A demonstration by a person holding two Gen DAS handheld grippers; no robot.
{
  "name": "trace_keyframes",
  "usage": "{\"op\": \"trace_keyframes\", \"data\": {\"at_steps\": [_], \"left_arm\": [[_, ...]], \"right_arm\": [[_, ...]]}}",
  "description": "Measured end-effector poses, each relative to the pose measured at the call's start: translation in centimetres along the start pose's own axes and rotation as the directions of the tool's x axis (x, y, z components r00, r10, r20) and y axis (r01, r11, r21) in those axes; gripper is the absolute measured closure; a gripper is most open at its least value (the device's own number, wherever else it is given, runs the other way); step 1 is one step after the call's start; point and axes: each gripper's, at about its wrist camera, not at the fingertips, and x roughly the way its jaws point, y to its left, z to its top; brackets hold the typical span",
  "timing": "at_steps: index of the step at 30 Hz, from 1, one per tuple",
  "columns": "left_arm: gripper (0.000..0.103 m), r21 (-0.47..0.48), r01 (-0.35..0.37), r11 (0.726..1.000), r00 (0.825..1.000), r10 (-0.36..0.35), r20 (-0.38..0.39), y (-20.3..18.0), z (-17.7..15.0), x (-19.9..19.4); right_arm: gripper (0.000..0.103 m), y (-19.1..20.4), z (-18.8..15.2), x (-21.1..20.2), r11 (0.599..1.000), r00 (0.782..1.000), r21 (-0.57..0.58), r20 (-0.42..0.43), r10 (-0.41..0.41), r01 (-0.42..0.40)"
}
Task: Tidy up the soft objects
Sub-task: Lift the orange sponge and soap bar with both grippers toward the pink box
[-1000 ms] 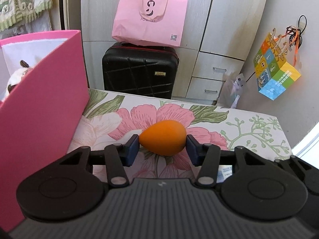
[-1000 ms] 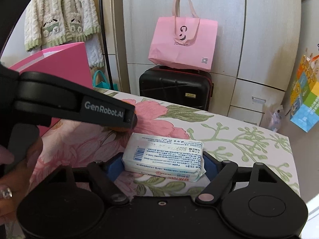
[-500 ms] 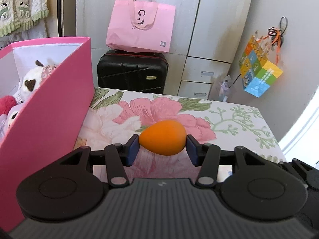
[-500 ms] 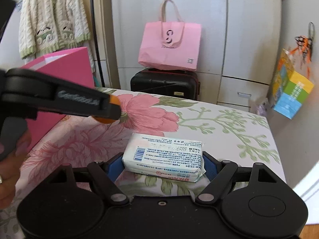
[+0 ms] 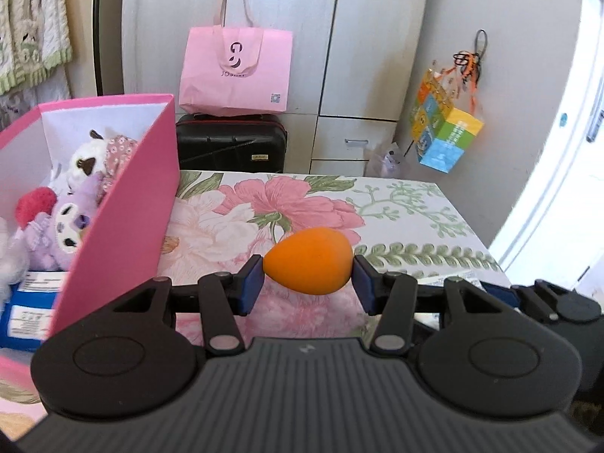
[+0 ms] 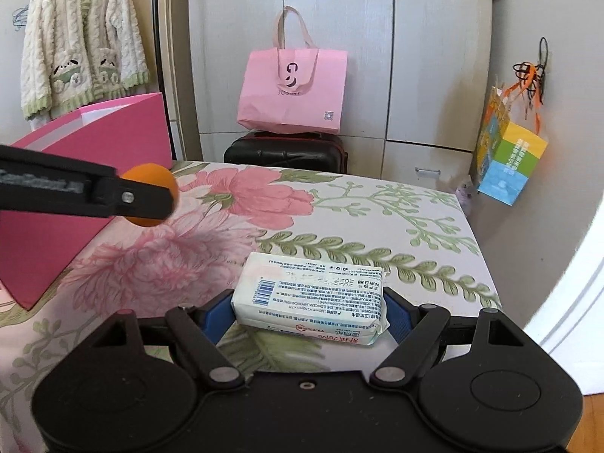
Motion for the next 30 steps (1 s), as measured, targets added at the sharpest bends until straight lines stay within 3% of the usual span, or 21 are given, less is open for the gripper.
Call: {"op": "trace_keyframes", "data": {"at_steps": [10,19,25,30], "left_arm": [[0.053,0.079,0.032,0.996,0.999,-0.035,0.039,1.2,-3.0,-4.8],[0.053,0.101,0.070,0.992,0.997,-0.074,0.029,2.0,-5.8,-7.6],[0.053,0.106,0.108,0.988,0.994,-0.109,0.002,3.7,-6.9,-10.5],[0.053,0.132,0.120,0.984,0.992,-0.115,-0.047,6.1,-7.5,-13.3]], "right_arm": [[0.019,1.5,-1.3,-3.2,0.999,0.999,0.024,-0.015,-0.037,0.037],[0.019,3.3,-2.8,-6.1,0.999,0.999,0.023,-0.011,-0.035,0.036],[0.019,4.6,-3.1,-9.0,1.000,1.000,-0.016,0.008,0.024,-0.024],[0.019,5.3,-3.2,-10.8,0.990,0.991,-0.024,-0.007,0.136,-0.136]]}}
